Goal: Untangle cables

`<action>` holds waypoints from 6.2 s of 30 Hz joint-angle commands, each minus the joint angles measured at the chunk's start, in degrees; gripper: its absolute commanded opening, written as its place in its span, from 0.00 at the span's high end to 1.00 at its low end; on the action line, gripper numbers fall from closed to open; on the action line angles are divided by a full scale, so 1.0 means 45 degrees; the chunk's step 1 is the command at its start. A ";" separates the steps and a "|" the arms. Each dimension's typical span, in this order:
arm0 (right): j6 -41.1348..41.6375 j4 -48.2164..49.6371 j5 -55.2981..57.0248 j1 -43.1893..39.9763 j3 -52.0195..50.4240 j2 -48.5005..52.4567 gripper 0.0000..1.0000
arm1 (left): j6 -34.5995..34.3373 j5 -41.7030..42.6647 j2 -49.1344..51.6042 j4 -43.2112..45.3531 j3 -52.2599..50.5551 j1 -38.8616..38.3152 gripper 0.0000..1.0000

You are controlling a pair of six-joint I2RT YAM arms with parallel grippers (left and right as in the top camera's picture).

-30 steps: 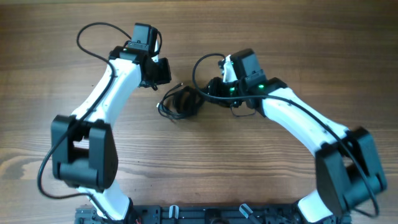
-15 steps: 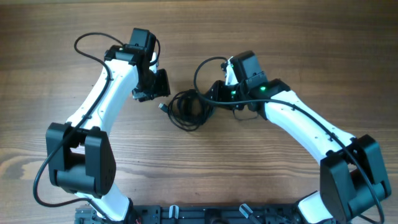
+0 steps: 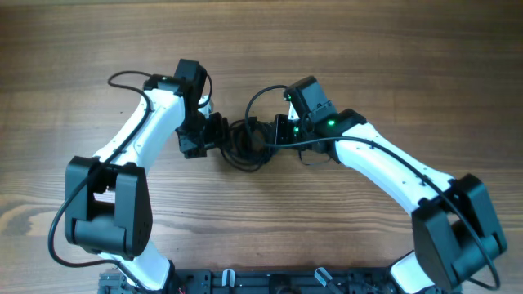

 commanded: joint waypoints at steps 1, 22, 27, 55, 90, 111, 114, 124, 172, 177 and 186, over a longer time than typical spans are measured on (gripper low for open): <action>0.0602 0.0136 0.0432 0.0044 0.0034 0.0792 0.69 | -0.0287 0.0816 -0.0121 0.0729 -0.0889 -0.0034 0.32; 0.1039 0.0510 -0.2565 0.0063 0.0034 0.1583 0.96 | -0.0112 -0.0743 -0.0117 0.7854 -0.2851 -0.0282 0.95; 0.1039 0.0792 -0.2545 0.0063 0.0034 0.1583 0.94 | -0.0107 -0.1205 -0.0117 0.8408 -0.2841 -0.0272 0.87; 0.0432 0.1209 -0.1583 -0.1287 0.0083 0.0971 0.68 | -0.0024 -0.0141 -0.0063 0.0384 0.1865 -0.0102 0.35; 0.2769 0.4386 -0.6426 -0.1185 -0.0005 0.1792 0.96 | -0.0301 0.2064 -0.0471 0.4503 -0.1545 -0.0389 0.59; 0.8087 0.6290 -0.7898 -0.1841 -0.0005 0.1792 0.85 | -0.0204 0.6849 -0.2676 0.5027 -0.1069 0.2341 0.26; 0.7475 0.6110 -0.7796 -0.1797 -0.0005 0.1792 0.77 | -0.0204 0.6703 -0.2671 0.5017 -0.1069 0.2341 0.25; 0.5965 0.4240 -0.5620 -0.1797 -0.0005 0.1792 0.62 | -0.0204 0.5445 -0.2671 0.4386 -0.1069 0.2336 0.23; 0.1049 0.0656 -0.1486 0.1224 0.0670 -0.0923 0.95 | -0.1991 -0.3385 -0.2380 0.2273 -0.1093 0.1695 0.95; 0.1103 0.0782 0.0952 0.2380 0.0665 -0.0894 0.95 | -0.2370 -0.3089 -0.2380 0.2361 -0.1093 0.2375 0.93; 0.2118 0.1506 0.1724 0.3075 0.0661 0.0792 0.95 | -0.2356 -0.2909 -0.2380 0.2361 -0.1093 0.2875 0.89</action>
